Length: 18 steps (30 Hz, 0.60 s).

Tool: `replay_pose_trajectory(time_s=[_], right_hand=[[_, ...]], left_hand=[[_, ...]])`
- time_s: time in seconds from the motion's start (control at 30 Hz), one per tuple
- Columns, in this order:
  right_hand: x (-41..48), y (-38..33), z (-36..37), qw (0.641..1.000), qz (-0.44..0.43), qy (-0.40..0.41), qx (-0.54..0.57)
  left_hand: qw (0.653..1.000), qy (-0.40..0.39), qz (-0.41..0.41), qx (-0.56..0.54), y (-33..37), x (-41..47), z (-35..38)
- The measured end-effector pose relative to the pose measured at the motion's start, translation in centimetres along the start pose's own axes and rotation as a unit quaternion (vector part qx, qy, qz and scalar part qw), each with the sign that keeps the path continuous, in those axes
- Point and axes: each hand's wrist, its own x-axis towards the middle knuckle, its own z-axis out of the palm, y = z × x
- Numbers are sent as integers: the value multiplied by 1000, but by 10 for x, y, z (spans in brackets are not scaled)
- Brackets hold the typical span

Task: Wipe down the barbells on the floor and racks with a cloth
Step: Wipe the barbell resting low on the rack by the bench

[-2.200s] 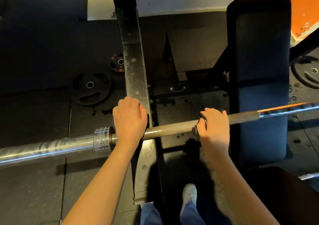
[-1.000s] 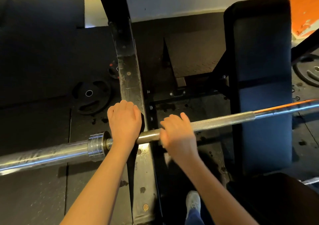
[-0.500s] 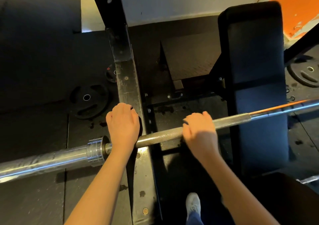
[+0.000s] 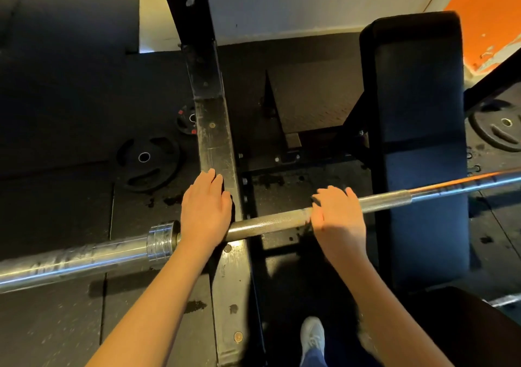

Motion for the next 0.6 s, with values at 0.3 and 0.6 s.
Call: replay_pose_trajectory(time_s=[0.3,0.6], right_hand=[[-26,-86,22,985,-137,35,98],[-2,-41,15,994,94,21,55]], left_hand=[[995,-44,44,78,-19,-12,6],[980,9,96,174,-30,-10,-23]])
